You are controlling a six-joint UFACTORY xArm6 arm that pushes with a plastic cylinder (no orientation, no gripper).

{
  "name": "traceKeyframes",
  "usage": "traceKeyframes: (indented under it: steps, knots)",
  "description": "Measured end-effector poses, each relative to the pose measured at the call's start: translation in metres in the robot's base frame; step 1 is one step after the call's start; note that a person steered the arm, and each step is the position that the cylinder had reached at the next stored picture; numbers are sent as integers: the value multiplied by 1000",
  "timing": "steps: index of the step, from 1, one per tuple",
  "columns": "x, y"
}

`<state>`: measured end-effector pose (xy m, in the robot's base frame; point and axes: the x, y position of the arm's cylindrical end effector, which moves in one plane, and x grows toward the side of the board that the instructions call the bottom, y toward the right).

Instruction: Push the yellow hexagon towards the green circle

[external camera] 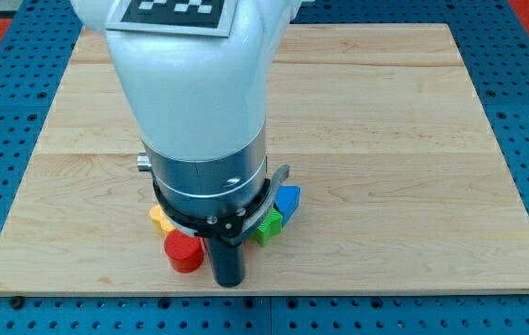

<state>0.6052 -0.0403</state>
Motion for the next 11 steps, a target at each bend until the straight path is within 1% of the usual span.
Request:
traceKeyframes:
  steps: [1, 2, 3, 5, 7, 8, 9, 10, 11]
  knots:
    - [13, -9]
    - [14, -49]
    - [9, -68]
    - [-1, -67]
    - [-13, -47]
    - [-13, -58]
    - [-13, -113]
    - [-33, -132]
    - [-63, -116]
